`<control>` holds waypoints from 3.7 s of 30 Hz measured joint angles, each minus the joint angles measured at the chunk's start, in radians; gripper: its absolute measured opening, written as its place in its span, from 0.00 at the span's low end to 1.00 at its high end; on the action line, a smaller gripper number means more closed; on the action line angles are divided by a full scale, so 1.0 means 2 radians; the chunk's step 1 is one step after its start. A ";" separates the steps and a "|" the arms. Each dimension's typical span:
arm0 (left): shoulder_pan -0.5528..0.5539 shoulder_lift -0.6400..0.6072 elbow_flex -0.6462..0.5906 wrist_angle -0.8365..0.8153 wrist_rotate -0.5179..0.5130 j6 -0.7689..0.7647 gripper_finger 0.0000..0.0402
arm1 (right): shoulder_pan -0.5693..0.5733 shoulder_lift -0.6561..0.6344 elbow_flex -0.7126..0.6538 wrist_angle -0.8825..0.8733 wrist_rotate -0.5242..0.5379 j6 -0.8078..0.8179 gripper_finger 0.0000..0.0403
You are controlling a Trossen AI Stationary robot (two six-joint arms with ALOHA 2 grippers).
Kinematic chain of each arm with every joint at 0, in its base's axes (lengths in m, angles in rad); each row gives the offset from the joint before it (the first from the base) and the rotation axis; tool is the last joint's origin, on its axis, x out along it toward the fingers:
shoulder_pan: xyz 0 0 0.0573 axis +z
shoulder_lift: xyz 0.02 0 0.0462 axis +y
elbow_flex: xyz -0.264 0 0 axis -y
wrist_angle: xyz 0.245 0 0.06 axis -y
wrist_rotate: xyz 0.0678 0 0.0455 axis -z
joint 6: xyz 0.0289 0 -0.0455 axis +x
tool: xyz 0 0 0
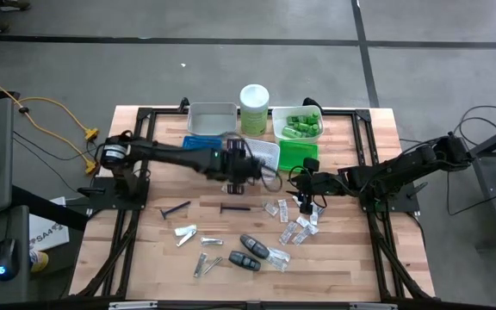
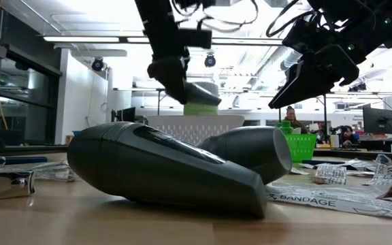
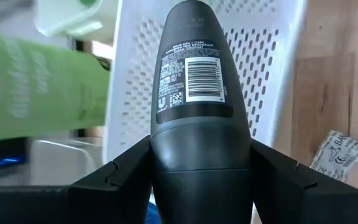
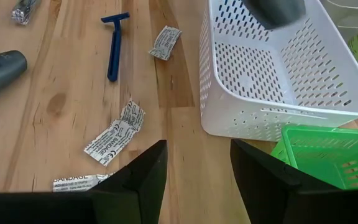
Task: Pick & Place Travel size toiletries
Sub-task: Put the black deodorant into the large white bin
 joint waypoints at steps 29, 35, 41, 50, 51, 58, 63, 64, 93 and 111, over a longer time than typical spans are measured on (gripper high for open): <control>0.068 0.000 0.000 -0.006 0.117 -0.001 0.71 | 0.000 0.000 0.000 0.000 -0.005 0.008 0.42; 0.062 -0.013 0.001 -0.030 0.148 -0.034 0.70 | 0.000 0.000 0.000 -0.003 -0.007 0.012 0.42; 0.013 -0.030 0.000 -0.053 0.185 -0.053 0.69 | 0.000 0.000 0.001 -0.010 -0.012 0.013 0.42; -0.114 -0.030 0.000 -0.027 0.195 -0.065 0.69 | 0.000 0.000 0.001 -0.014 -0.012 0.014 0.42; -0.125 -0.030 0.000 -0.021 0.195 -0.067 0.69 | 0.000 0.000 0.001 -0.014 -0.012 0.013 0.42; -0.184 -0.020 0.000 0.060 0.194 -0.107 0.70 | 0.000 0.000 0.001 -0.014 -0.015 0.017 0.42; -0.213 0.010 0.000 0.076 0.196 -0.137 0.80 | 0.000 0.000 0.000 -0.014 -0.015 0.017 0.42; -0.217 0.015 0.000 0.071 0.198 -0.146 0.82 | 0.000 0.000 0.000 -0.014 -0.015 0.017 0.42; -0.261 0.129 -0.001 0.133 0.211 -0.215 0.87 | 0.000 0.000 0.000 -0.017 -0.015 0.027 0.42; -0.259 0.128 0.000 0.141 0.215 -0.224 0.51 | 0.000 0.000 0.000 -0.017 -0.016 0.029 0.42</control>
